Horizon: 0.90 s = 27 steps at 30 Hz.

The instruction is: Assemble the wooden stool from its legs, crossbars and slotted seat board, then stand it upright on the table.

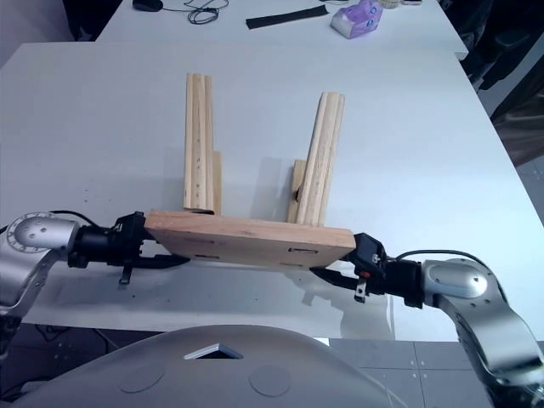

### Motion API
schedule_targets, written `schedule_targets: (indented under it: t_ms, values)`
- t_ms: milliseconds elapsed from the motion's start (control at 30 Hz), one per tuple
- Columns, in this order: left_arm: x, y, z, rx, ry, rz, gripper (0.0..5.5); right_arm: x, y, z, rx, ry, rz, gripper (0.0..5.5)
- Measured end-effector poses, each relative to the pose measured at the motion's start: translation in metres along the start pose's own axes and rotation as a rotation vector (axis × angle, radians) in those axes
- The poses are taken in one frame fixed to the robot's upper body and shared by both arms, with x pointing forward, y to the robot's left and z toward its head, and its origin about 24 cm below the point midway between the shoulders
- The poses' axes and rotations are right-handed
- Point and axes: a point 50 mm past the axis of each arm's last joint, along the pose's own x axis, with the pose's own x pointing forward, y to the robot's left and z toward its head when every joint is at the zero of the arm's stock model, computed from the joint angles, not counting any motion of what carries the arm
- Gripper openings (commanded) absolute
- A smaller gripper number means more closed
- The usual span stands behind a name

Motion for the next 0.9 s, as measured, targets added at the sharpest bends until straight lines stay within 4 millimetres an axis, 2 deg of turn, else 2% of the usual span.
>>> schedule_targets:
  t_ms: [133,233,567,767,900]
  values:
    - [-0.005,-0.018,0.006,-0.061,-0.008,0.052,1.47,-0.013,0.006,0.02,-0.01,0.002,-0.007,1.61]
    - [-0.01,-0.029,0.018,-0.115,-0.028,0.063,1.47,-0.025,0.01,0.03,0.02,-0.001,-0.004,1.61]
    - [-0.032,-0.042,0.05,-0.327,-0.046,-0.055,1.47,-0.051,0.024,0.053,0.229,-0.061,0.086,1.61]
    - [-0.04,-0.044,0.063,-0.5,-0.1,-0.126,1.47,-0.066,0.017,0.072,0.388,-0.105,0.17,1.61]
    - [-0.046,-0.041,0.086,-0.65,-0.098,-0.162,1.47,-0.077,0.005,0.09,0.498,-0.117,0.218,1.61]
